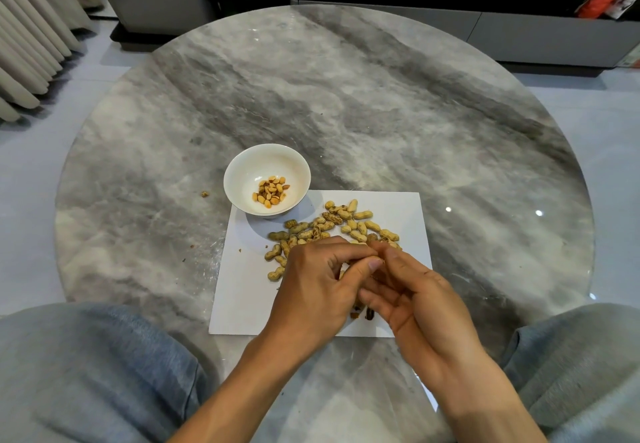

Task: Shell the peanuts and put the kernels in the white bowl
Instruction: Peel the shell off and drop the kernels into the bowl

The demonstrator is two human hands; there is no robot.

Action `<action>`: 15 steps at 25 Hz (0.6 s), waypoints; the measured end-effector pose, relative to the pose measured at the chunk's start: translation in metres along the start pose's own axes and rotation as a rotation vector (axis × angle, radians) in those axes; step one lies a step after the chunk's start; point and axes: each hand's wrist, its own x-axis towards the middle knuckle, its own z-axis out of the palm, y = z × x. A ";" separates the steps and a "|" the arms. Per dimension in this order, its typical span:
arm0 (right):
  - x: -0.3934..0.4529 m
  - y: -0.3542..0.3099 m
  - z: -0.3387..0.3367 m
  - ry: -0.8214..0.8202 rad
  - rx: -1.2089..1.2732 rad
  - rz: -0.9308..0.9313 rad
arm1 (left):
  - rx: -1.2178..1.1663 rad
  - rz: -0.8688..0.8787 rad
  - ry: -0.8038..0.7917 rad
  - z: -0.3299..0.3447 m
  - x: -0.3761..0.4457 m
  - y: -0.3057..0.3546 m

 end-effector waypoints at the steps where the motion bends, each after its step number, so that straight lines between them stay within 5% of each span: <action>1: -0.002 0.000 0.002 -0.027 0.041 0.027 | 0.027 0.033 0.010 0.000 0.000 -0.001; 15: -0.002 -0.001 -0.004 0.041 0.063 0.106 | 0.412 0.318 -0.018 0.000 -0.004 -0.007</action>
